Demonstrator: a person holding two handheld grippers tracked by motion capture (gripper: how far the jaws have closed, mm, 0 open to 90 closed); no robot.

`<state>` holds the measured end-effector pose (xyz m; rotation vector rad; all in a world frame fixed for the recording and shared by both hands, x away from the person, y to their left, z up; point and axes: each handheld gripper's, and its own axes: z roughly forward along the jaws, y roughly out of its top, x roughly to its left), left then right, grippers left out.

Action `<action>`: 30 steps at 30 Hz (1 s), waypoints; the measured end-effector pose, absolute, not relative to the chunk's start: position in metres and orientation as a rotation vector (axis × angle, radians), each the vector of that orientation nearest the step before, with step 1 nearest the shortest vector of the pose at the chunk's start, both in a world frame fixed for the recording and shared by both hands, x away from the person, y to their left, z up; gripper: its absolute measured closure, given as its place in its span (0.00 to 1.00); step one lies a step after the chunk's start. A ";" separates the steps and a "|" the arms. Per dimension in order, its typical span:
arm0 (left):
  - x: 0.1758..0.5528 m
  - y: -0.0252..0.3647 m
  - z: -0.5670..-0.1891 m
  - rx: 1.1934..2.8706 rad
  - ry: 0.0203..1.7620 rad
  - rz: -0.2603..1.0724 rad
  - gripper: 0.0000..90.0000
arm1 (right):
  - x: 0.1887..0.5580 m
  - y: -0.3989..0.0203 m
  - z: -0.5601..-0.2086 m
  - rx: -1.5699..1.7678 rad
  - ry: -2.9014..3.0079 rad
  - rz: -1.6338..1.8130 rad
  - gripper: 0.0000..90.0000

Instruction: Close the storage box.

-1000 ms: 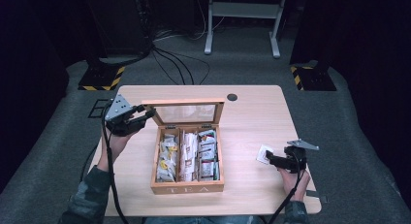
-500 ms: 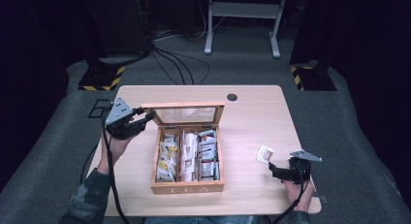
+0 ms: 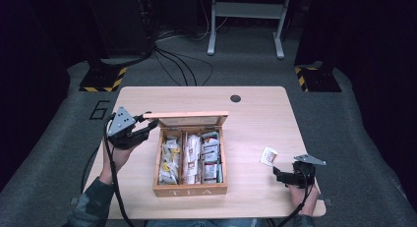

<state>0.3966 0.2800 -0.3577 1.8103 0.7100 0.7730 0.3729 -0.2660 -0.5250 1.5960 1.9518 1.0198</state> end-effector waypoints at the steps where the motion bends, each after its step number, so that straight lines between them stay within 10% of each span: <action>1: 0.395 0.280 -0.359 1.808 0.711 0.771 0.68 | 0.373 -0.266 -0.525 1.598 1.950 1.022 0.00; 30: 0.326 0.263 -0.420 1.803 0.703 0.871 0.50 | 0.373 -0.267 -0.526 1.607 1.951 1.028 0.01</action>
